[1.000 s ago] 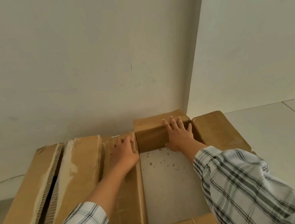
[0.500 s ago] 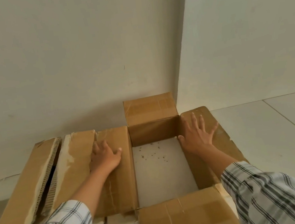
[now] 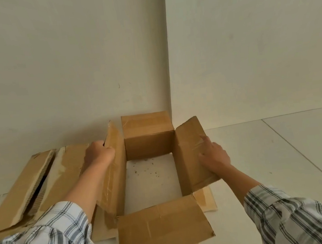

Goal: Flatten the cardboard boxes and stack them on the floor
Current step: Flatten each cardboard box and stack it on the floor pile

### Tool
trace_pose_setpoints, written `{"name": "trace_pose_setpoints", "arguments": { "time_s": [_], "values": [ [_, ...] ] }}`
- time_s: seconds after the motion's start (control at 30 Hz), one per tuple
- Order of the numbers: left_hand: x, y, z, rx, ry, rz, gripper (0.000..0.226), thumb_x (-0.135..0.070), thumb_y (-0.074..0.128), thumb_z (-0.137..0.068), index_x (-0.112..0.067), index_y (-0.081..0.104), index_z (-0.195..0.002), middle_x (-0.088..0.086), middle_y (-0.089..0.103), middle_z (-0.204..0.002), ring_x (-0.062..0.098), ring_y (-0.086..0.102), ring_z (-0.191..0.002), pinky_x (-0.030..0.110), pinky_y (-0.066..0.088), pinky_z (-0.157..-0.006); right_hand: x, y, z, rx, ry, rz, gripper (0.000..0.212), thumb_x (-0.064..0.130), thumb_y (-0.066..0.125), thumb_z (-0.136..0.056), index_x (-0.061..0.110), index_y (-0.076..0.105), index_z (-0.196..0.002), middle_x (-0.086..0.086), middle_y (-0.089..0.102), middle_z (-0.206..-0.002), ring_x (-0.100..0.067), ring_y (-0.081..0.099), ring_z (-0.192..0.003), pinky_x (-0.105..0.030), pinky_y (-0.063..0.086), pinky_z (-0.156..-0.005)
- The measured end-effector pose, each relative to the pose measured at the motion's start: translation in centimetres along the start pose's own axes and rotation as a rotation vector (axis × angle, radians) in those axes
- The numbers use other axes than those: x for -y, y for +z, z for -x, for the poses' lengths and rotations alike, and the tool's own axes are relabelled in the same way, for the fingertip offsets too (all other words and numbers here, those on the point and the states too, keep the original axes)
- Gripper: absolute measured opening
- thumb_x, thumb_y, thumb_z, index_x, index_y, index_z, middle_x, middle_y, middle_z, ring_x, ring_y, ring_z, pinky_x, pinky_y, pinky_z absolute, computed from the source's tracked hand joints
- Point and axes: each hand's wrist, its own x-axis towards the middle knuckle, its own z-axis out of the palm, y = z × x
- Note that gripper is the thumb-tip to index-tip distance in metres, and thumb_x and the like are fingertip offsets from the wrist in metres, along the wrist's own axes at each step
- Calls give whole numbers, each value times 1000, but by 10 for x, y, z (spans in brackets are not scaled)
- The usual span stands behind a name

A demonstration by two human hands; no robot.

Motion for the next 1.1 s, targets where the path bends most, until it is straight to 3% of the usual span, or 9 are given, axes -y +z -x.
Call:
{"name": "trace_pose_setpoints", "arguments": {
  "time_s": [0.2, 0.33, 0.4, 0.53, 0.6, 0.7, 0.8, 0.93, 1.1],
  "values": [
    [-50, -20, 56, -105, 120, 28, 10, -12, 51, -89, -14, 56, -80, 6, 60, -75, 21, 53, -60, 28, 40, -54, 14, -26, 2, -135, -165, -64, 42, 14, 49, -98, 25, 47, -139, -1, 58, -131, -25, 64, -102, -37, 55, -84],
    [-83, -27, 96, 51, 253, 20, 19, -15, 56, -89, -24, 60, -106, -1, 61, -96, 19, 58, -78, 36, 55, -74, 20, -39, -2, -173, -186, -194, 43, 17, 39, -103, 21, 42, -145, -3, 54, -139, -28, 58, -118, -41, 47, -97],
    [-94, -20, 124, 170, 328, -27, 30, -14, 58, -89, -21, 61, -119, -1, 61, -104, 20, 57, -89, 32, 50, -73, 24, -47, -5, -127, -184, -305, 48, 36, 32, -103, 21, 39, -148, -5, 52, -141, -30, 53, -125, -46, 46, -103],
    [-102, 26, 178, 357, 478, -159, 35, -14, 58, -88, -22, 58, -121, -3, 64, -106, 19, 63, -92, 37, 56, -76, 27, -58, -10, 151, -49, -608, 104, 83, 49, -70, 24, 27, -153, -7, 46, -140, -34, 56, -116, -39, 61, -57],
    [-103, 52, 198, 397, 525, -225, 27, -14, 56, -87, -25, 54, -111, -5, 60, -96, 19, 62, -85, 34, 53, -66, 24, -58, -9, 200, -87, -469, 100, 54, 69, -75, 20, 20, -155, -7, 43, -139, -32, 57, -112, -35, 61, -56],
    [-105, 86, 213, 554, 532, -226, 30, -32, 64, -86, -22, 52, -112, -5, 59, -101, 20, 61, -92, 37, 54, -76, 2, -49, -8, 174, -89, -182, 84, 16, 66, -81, 9, 22, -152, -15, 44, -137, -34, 55, -116, -42, 56, -87],
    [-110, 118, 216, 815, 479, -190, 66, -63, 63, -83, -22, 50, -133, -2, 56, -130, 20, 55, -118, 34, 48, -92, -38, -43, -6, 157, -12, -128, 83, 15, 68, -84, 7, 20, -151, -15, 42, -140, -37, 51, -123, -43, 48, -93],
    [-103, 164, 205, 744, 519, -285, 77, -60, 59, -87, -28, 31, -151, 3, 27, -158, 27, 30, -142, 46, 33, -112, -100, -39, -5, 97, 123, -78, 90, 15, 69, -85, 11, 11, -154, -12, 40, -143, -38, 52, -121, -46, 48, -88],
    [-101, 220, 192, 740, 554, -498, 80, -55, 52, -93, -34, 8, -157, 4, -7, -165, 32, 1, -150, 52, 19, -117, -164, -27, -14, 67, 177, 36, 96, 5, 64, -87, 23, -1, -156, -11, 41, -139, -33, 58, -108, -39, 46, -73]
  ]
}}
